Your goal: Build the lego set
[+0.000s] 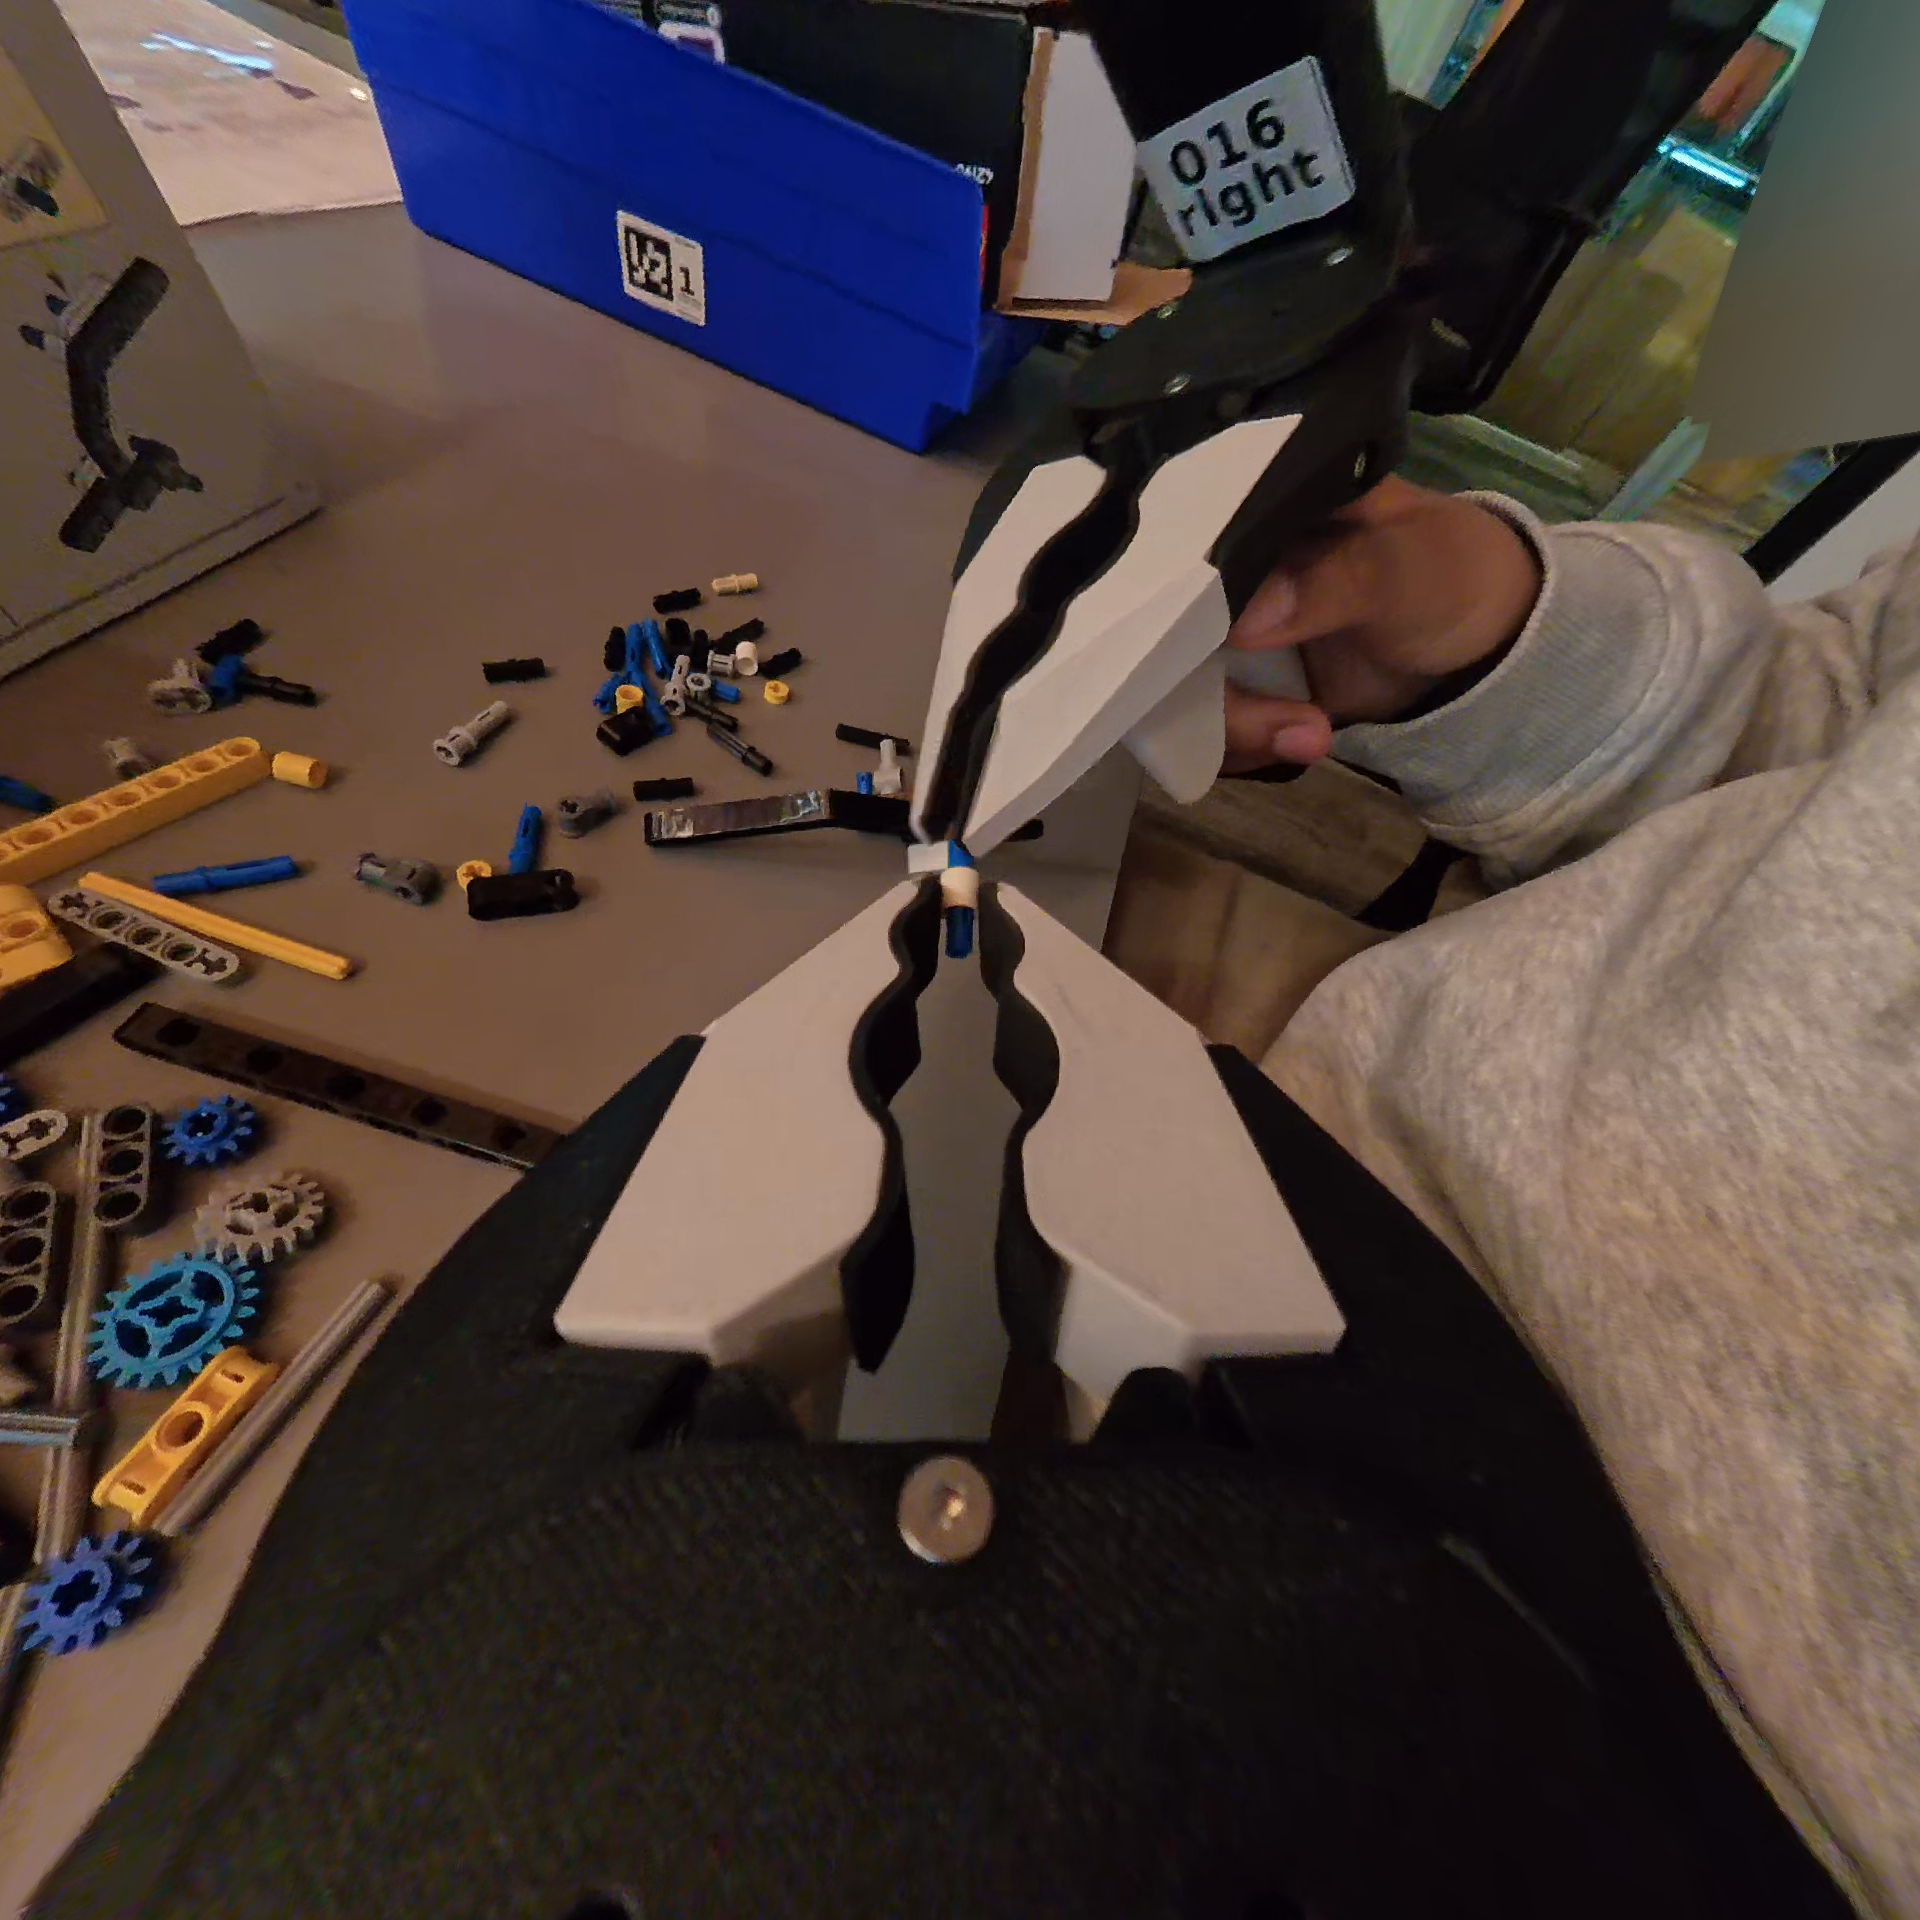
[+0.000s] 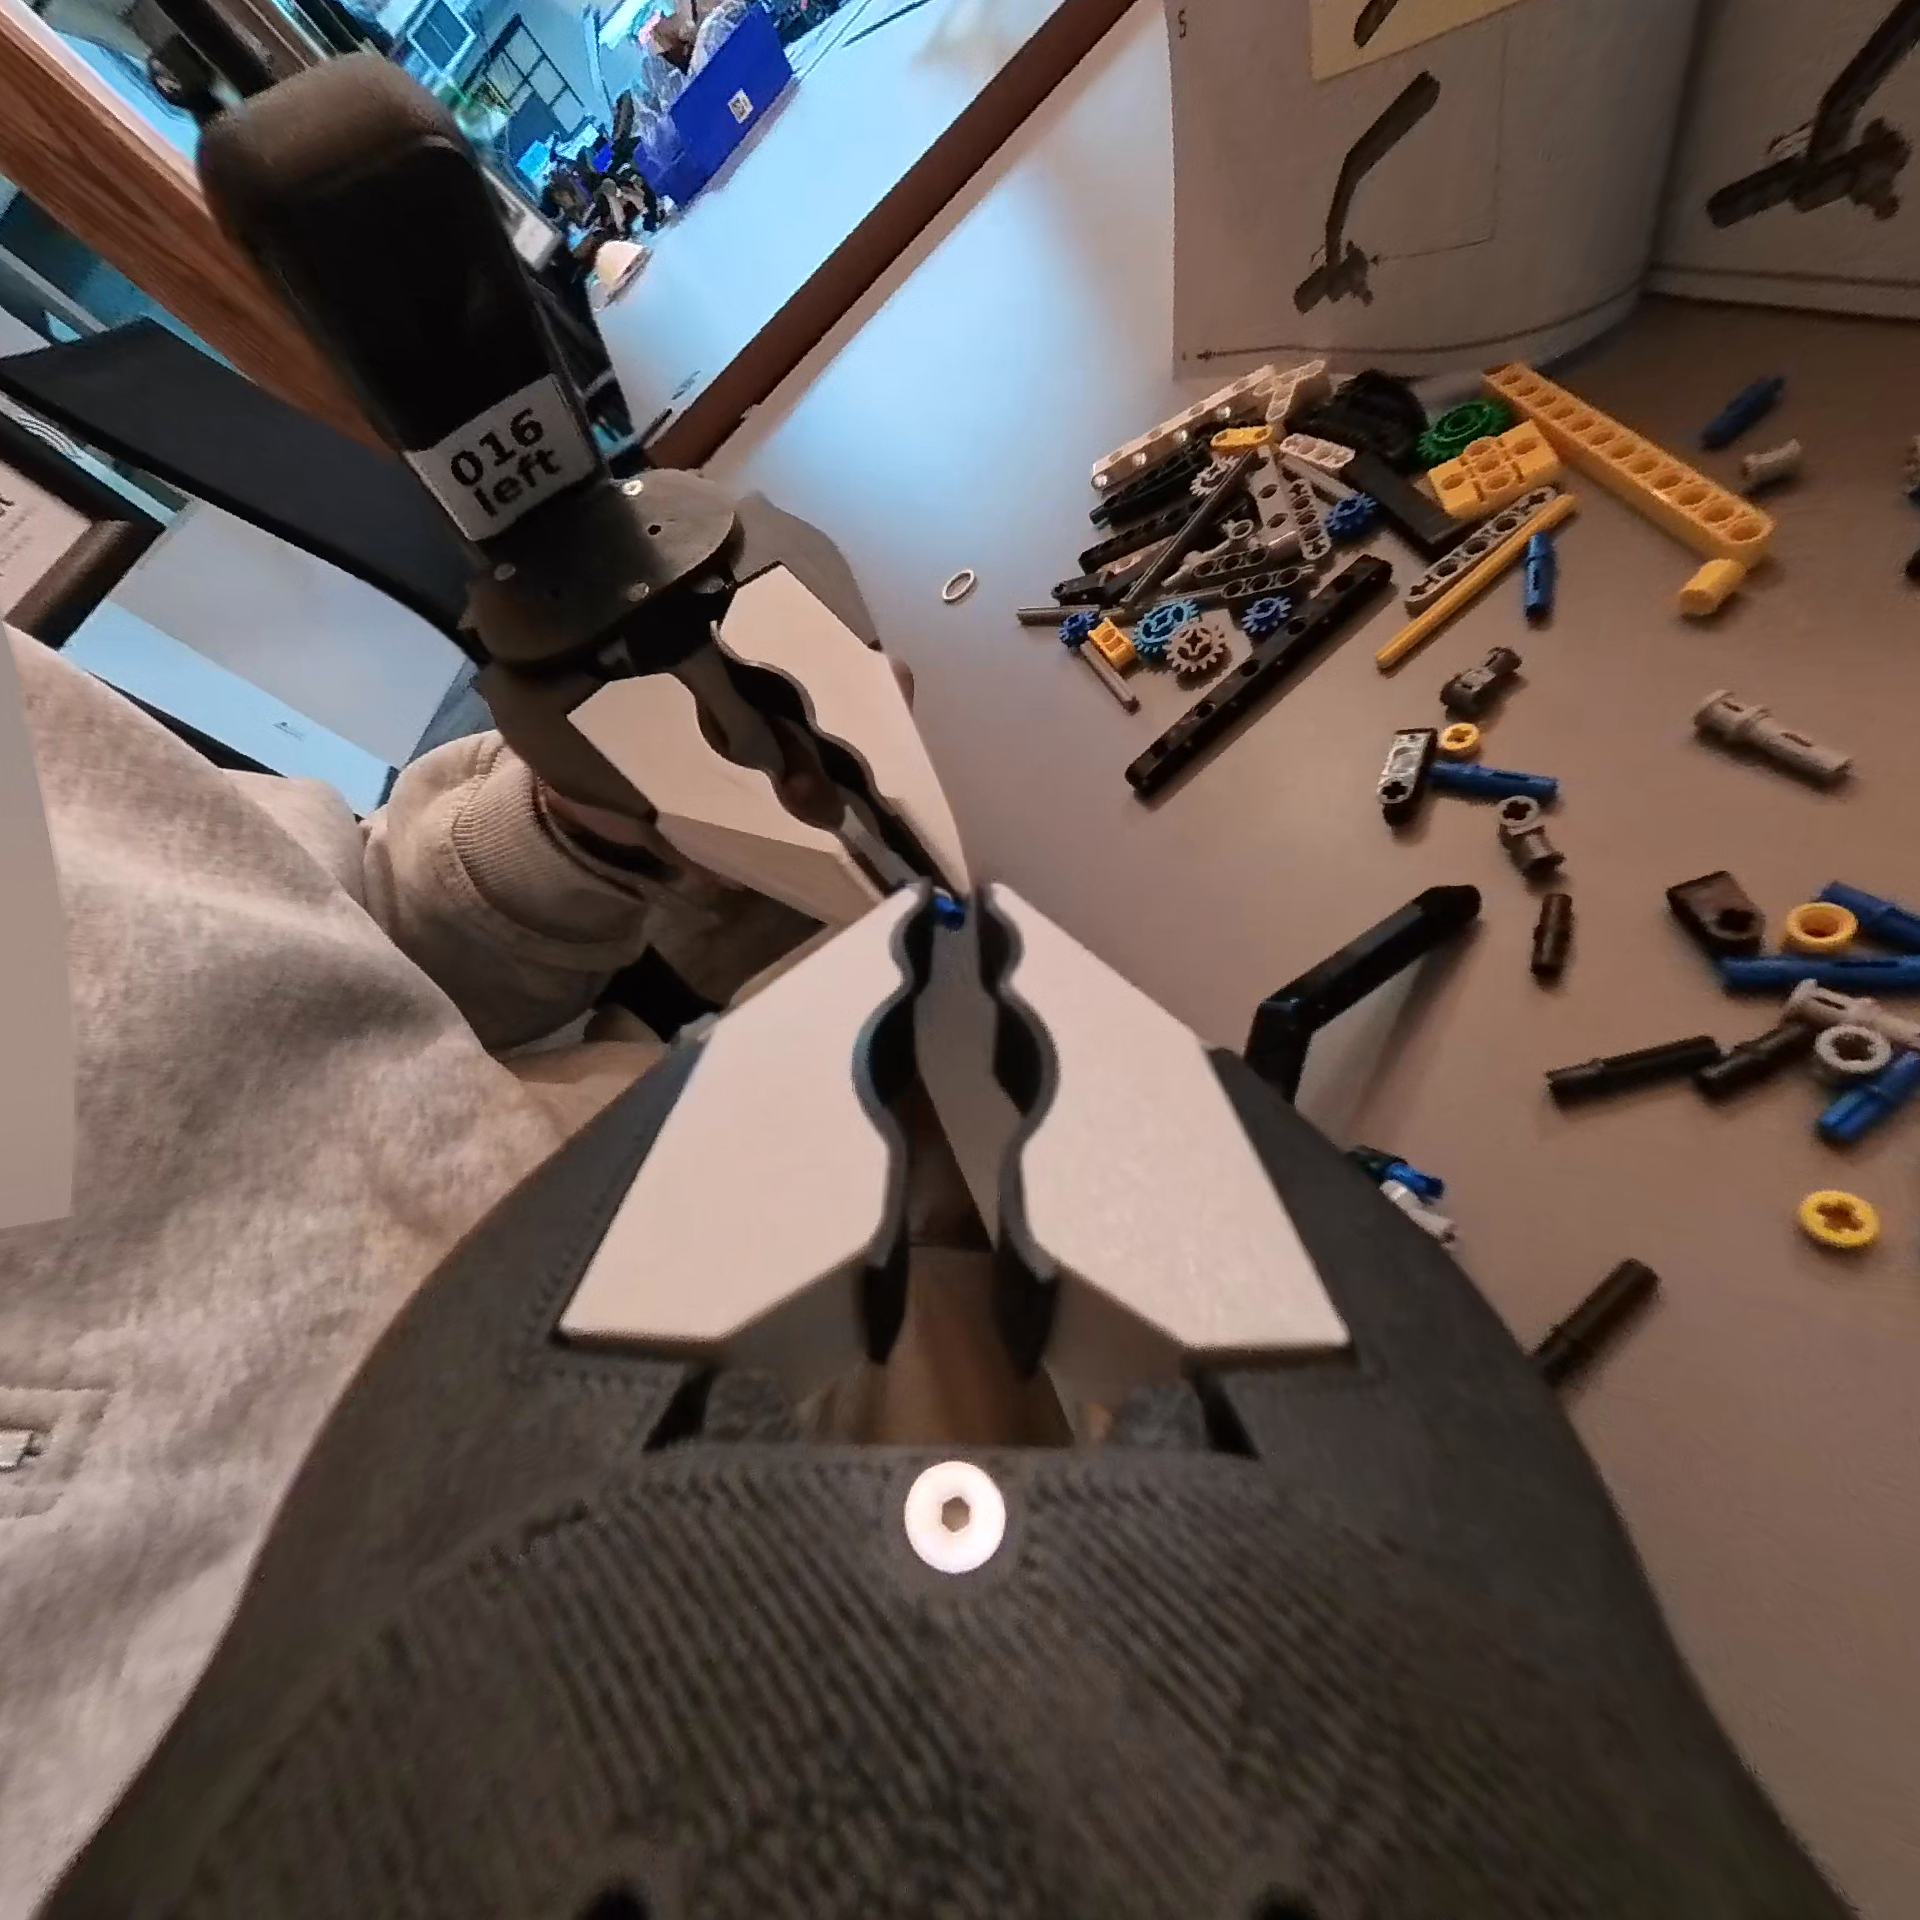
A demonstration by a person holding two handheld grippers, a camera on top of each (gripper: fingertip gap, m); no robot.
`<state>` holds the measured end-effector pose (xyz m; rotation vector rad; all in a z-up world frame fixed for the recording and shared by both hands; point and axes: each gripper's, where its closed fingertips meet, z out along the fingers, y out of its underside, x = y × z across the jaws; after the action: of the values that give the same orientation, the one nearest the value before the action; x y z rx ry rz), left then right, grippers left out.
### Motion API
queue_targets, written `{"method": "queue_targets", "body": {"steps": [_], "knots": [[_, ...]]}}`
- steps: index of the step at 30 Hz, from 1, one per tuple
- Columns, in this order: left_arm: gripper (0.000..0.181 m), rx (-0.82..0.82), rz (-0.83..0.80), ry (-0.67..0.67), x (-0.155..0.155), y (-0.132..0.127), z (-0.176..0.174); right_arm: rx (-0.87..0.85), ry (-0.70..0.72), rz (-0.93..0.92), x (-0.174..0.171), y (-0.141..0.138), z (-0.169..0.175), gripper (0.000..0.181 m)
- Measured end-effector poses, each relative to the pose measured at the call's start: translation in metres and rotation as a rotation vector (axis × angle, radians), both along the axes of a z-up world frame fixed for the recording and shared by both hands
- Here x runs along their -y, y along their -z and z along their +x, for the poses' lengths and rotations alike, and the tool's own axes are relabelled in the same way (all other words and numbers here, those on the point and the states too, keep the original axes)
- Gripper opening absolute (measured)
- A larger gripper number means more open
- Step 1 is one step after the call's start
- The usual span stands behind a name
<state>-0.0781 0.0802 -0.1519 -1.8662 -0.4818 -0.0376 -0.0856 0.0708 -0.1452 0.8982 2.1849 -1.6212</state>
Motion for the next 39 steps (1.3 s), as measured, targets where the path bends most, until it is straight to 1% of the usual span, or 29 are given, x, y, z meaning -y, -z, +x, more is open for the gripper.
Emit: {"method": "queue_targets", "body": {"steps": [1,2,3,4,7,10,11,13,15,18,20,24,27,31,35,39], "knots": [[0.004,-0.003,0.014,0.004,-0.001,-0.003,0.001,0.009,-0.005,-0.004,0.000,0.000,0.001,0.013],[0.004,-0.004,0.017,0.003,0.000,-0.003,0.001,0.017,-0.010,-0.017,0.001,-0.001,0.002,0.012],[0.004,-0.006,0.020,-0.001,0.000,-0.004,0.000,0.027,-0.022,-0.037,0.001,-0.003,0.004,0.005],[0.004,-0.007,0.031,0.003,0.000,-0.006,0.000,0.038,-0.021,-0.052,0.001,-0.004,0.004,0.004],[0.004,-0.013,0.089,0.017,0.000,-0.015,0.002,0.078,-0.035,-0.121,0.001,-0.013,0.005,0.003],[0.004,-0.021,0.186,0.037,0.000,-0.028,0.006,0.129,-0.047,-0.220,0.000,-0.025,0.007,0.002],[0.005,-0.035,0.227,0.032,0.001,-0.034,0.005,0.150,-0.045,-0.262,0.000,-0.029,0.006,0.001],[0.016,-0.089,0.322,0.002,0.004,-0.048,0.003,0.195,-0.046,-0.349,-0.002,-0.039,0.005,0.001],[0.020,-0.145,0.385,-0.011,0.005,-0.057,0.005,0.238,-0.051,-0.420,-0.003,-0.046,0.005,0.001],[0.025,-0.171,0.383,-0.017,0.003,-0.058,0.007,0.267,-0.060,-0.456,-0.002,-0.048,0.006,0.001],[0.022,-0.164,0.379,-0.010,0.001,-0.057,0.008,0.267,-0.061,-0.458,-0.001,-0.049,0.007,0.001],[0.010,-0.168,0.388,-0.019,0.002,-0.059,0.008,0.263,-0.065,-0.461,0.001,-0.051,0.009,0.001],[0.007,-0.178,0.397,-0.026,0.003,-0.061,0.007,0.265,-0.069,-0.467,0.001,-0.053,0.010,0.001],[0.005,-0.195,0.398,-0.022,0.003,-0.062,0.008,0.272,-0.072,-0.475,0.002,-0.053,0.011,0.001],[0.004,-0.178,0.399,-0.007,0.003,-0.062,0.009,0.276,-0.076,-0.475,0.002,-0.053,0.011,0.001],[0.005,-0.176,0.365,-0.001,0.002,-0.060,0.008,0.276,-0.077,-0.466,0.002,-0.052,0.011,0.002]]}}
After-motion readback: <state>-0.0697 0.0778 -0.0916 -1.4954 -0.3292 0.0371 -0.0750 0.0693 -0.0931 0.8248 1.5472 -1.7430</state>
